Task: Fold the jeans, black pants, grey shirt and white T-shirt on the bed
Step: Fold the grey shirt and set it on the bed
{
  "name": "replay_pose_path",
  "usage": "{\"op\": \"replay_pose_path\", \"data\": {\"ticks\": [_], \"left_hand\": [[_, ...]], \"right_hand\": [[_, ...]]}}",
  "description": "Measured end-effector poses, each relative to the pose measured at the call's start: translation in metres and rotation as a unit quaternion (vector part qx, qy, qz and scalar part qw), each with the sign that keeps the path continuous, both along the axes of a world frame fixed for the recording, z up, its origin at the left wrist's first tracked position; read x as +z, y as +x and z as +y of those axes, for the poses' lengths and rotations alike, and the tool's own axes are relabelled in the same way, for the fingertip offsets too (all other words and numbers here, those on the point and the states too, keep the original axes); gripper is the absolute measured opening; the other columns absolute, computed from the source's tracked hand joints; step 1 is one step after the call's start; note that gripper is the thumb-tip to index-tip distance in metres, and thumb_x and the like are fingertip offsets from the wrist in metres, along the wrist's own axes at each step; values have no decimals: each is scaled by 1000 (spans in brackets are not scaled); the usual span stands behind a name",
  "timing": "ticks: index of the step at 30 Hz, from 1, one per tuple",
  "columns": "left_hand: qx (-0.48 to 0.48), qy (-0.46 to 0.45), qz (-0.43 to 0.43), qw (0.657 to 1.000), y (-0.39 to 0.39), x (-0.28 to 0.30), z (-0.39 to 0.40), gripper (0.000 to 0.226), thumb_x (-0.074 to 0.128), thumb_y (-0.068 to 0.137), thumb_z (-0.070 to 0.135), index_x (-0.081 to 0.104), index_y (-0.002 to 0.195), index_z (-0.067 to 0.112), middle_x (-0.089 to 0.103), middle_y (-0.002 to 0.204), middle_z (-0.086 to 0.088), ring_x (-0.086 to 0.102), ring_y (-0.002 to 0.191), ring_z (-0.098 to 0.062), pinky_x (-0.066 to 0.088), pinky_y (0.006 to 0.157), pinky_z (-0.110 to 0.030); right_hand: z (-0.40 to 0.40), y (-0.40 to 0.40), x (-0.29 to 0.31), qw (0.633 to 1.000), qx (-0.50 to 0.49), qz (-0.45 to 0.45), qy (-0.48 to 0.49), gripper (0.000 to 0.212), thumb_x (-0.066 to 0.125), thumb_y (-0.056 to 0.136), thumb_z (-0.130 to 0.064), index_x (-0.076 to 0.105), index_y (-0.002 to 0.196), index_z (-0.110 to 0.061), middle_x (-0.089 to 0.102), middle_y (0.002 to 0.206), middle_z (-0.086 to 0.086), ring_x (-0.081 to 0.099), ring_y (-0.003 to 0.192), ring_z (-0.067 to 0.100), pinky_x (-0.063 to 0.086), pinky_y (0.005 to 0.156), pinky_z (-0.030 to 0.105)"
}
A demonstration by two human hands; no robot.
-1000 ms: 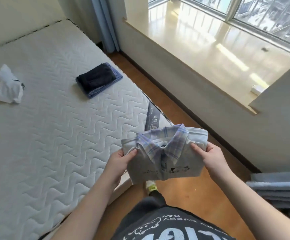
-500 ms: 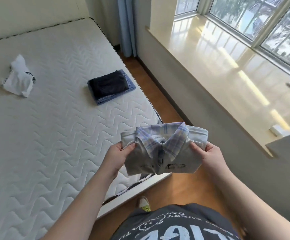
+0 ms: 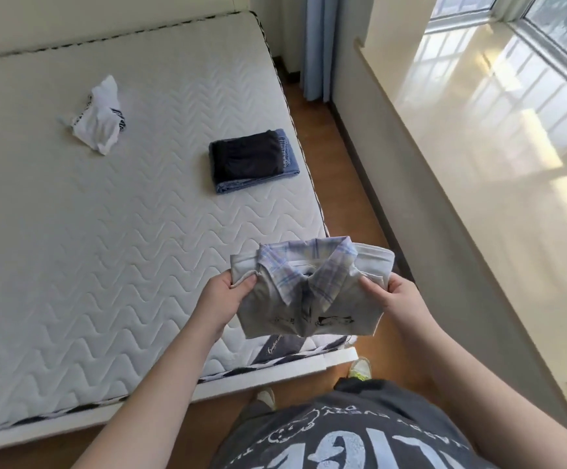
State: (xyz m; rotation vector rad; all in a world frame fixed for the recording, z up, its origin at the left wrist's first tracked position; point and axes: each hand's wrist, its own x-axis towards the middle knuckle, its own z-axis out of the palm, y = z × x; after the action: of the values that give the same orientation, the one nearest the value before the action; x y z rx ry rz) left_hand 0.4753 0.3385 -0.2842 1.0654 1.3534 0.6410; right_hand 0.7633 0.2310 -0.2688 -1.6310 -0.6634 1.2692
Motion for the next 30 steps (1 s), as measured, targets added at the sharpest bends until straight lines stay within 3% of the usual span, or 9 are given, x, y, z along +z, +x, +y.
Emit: {"op": "replay_pose_path", "data": {"ticks": [6, 16, 25, 30], "left_hand": [[55, -2, 34, 998, 29, -5, -7, 13, 66, 92, 19, 77, 90, 27, 77, 93, 2, 72, 89, -15, 54, 84, -32], [99, -55, 69, 991, 15, -39, -3, 9, 65, 93, 19, 74, 95, 21, 77, 94, 0, 72, 92, -21, 54, 92, -43], [50, -66, 144, 986, -28, -80, 30, 11, 67, 92, 25, 73, 100, 19, 75, 95, 1, 70, 94, -22, 54, 88, -39], [39, -82, 168, 982, -35, -102, 62, 19, 67, 91, 27, 73, 104, 15, 75, 98, -4, 69, 94, -24, 53, 92, -45]], "right_hand": [[37, 51, -15, 995, 95, 21, -15, 18, 71, 88, -32, 74, 102, -22, 76, 97, 3, 72, 94, 23, 59, 80, 41], [82, 47, -54, 983, 155, 61, -83, 12, 72, 86, -18, 75, 98, -16, 75, 99, 8, 72, 93, 25, 59, 81, 38], [102, 4, -93, 972, 186, -9, -141, 10, 75, 85, -16, 74, 94, -19, 77, 87, -3, 73, 80, 9, 53, 60, 14], [129, 3, -109, 968, 180, -61, -166, 11, 75, 84, -14, 73, 89, -24, 76, 82, -10, 70, 77, 3, 50, 63, 14]]}}
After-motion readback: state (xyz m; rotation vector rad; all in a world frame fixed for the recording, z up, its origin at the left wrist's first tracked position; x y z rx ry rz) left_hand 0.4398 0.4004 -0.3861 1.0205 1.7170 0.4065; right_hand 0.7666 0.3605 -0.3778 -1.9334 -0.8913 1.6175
